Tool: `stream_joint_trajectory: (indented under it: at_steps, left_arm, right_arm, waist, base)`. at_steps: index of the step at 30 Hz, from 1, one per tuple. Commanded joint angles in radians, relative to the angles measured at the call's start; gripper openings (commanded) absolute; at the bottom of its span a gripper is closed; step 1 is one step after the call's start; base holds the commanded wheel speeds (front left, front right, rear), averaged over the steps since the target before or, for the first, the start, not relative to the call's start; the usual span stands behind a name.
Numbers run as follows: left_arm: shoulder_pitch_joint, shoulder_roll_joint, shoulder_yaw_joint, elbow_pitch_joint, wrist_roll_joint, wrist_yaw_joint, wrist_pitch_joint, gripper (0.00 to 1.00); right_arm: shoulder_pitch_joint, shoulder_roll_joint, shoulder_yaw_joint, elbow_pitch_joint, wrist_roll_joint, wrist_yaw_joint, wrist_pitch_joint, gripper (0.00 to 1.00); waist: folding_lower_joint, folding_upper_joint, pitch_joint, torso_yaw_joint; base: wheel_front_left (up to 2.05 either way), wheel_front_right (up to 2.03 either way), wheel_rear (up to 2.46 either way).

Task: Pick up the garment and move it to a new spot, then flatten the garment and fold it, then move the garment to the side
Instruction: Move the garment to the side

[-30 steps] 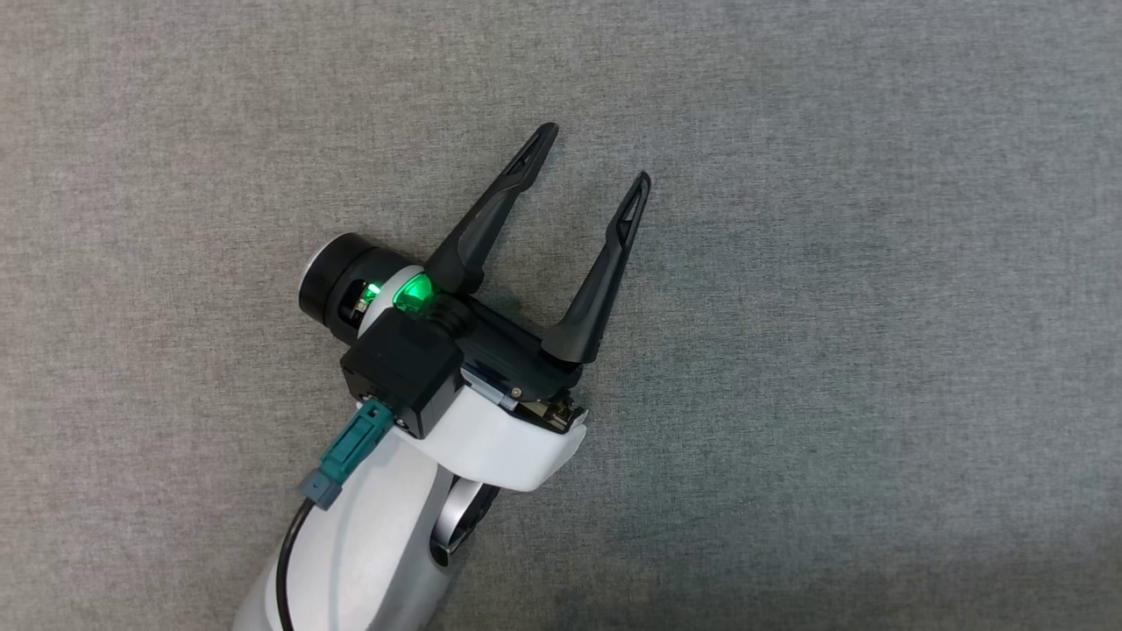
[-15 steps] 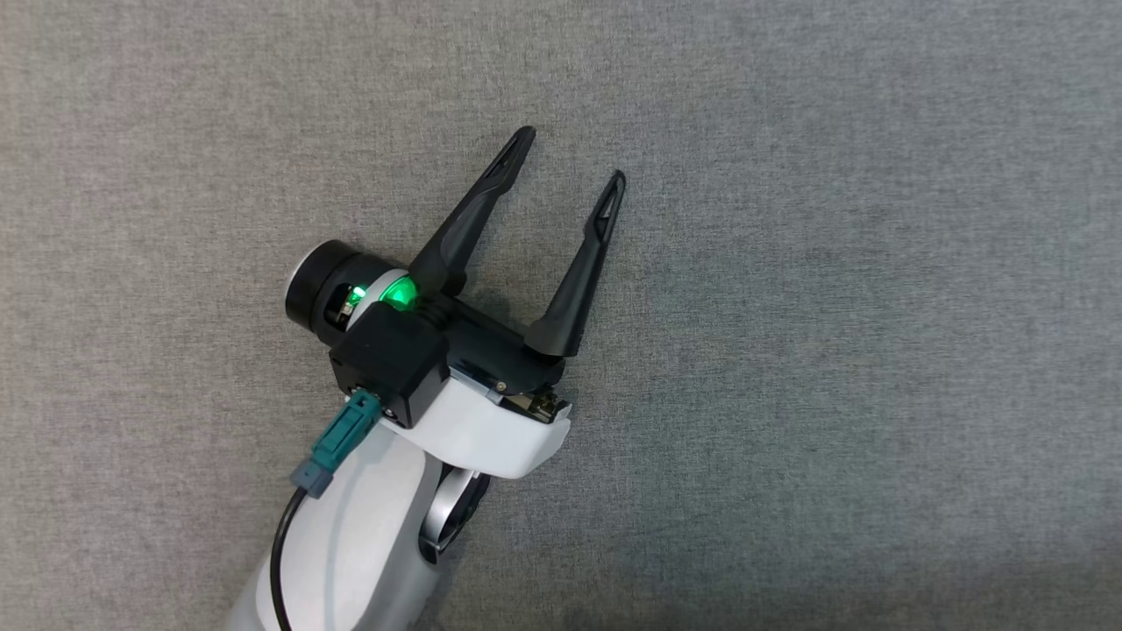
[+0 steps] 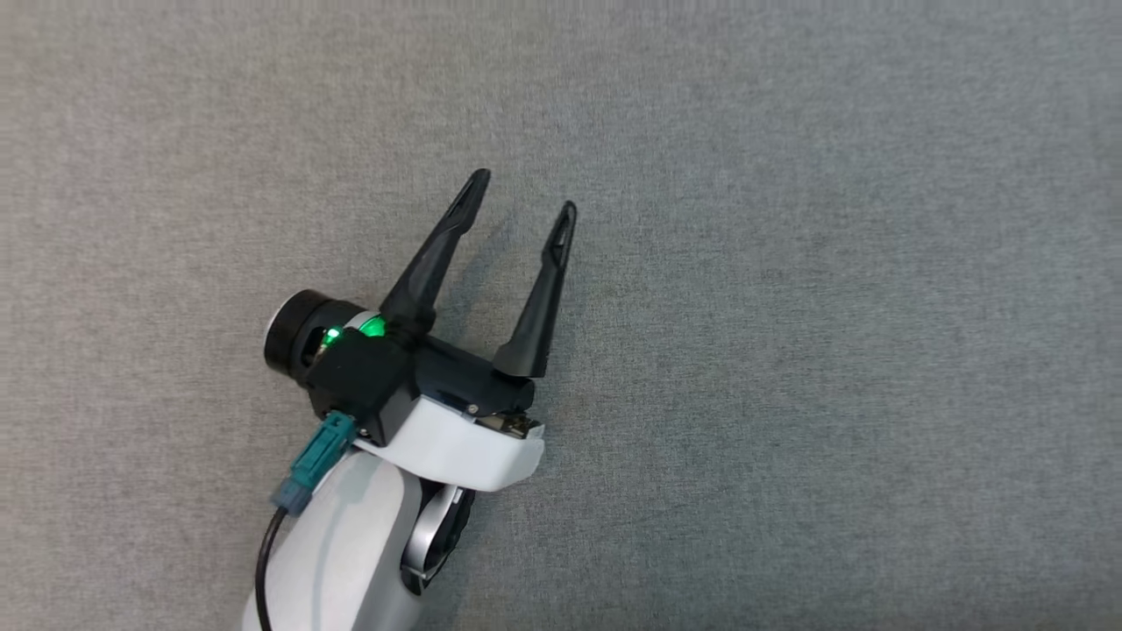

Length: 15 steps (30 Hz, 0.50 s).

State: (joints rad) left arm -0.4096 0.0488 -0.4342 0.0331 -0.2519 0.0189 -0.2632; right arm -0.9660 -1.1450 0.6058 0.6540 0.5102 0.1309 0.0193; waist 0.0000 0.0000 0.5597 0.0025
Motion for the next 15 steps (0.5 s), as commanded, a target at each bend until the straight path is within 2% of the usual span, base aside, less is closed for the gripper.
stream_joint_trajectory:
  at_steps: [1, 3, 8, 15]
  left_arm:
    - [0.013, 0.004, 0.014, -0.006, -0.009, 0.007, 0.001, 1.00]
    - [0.031, 0.005, 0.029, -0.010, -0.013, 0.013, 0.001, 1.00]
    - [0.079, 0.005, 0.085, -0.018, -0.012, 0.019, 0.001, 1.00]
    - [0.149, 0.004, 0.206, -0.046, -0.057, 0.023, 0.001, 1.00]
  right_arm:
    - [-0.017, 0.037, -0.028, -0.016, 0.036, 0.000, -0.033, 1.00]
    - [-0.023, 0.094, -0.080, -0.032, 0.095, 0.000, -0.079, 1.00]
    - [0.027, 0.215, -0.121, -0.137, 0.186, 0.000, -0.170, 1.00]
    - [0.161, 0.364, -0.155, -0.254, 0.228, 0.000, -0.259, 1.00]
  waist:
    - [0.0000, 0.0000, -0.036, -0.001]
    - [0.0000, 0.0000, -0.064, -0.003]
    - [0.0000, 0.0000, -0.140, -0.007]
    - [0.0000, 0.0000, -0.237, 0.002]
  base:
    - [0.00, 0.00, 0.00]
    - [0.00, 0.00, 0.00]
    - [0.00, 0.00, 0.00]
    - [0.00, 0.00, 0.00]
